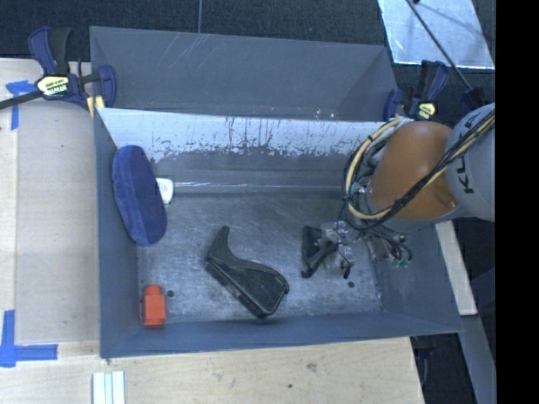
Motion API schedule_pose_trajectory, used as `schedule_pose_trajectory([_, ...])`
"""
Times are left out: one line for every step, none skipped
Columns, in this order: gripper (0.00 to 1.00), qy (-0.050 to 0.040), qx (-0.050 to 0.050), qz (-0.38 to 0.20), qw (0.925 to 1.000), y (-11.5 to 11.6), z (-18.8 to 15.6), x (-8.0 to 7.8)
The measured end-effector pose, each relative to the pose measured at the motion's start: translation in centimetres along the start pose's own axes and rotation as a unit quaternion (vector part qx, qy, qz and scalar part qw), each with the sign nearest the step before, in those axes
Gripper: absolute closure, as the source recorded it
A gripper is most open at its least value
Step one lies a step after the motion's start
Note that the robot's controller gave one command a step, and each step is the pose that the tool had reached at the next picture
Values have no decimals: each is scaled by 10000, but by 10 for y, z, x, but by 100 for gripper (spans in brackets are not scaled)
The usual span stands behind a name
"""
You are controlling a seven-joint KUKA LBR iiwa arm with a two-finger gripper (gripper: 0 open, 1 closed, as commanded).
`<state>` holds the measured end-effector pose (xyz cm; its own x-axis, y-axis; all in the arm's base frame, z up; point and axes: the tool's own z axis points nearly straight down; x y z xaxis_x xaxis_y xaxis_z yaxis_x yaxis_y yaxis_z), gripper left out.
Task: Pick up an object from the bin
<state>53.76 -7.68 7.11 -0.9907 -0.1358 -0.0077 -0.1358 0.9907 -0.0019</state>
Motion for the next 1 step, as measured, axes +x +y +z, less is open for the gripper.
schedule_pose_trajectory([100,-26,13,91,10000,-17,-110,-22])
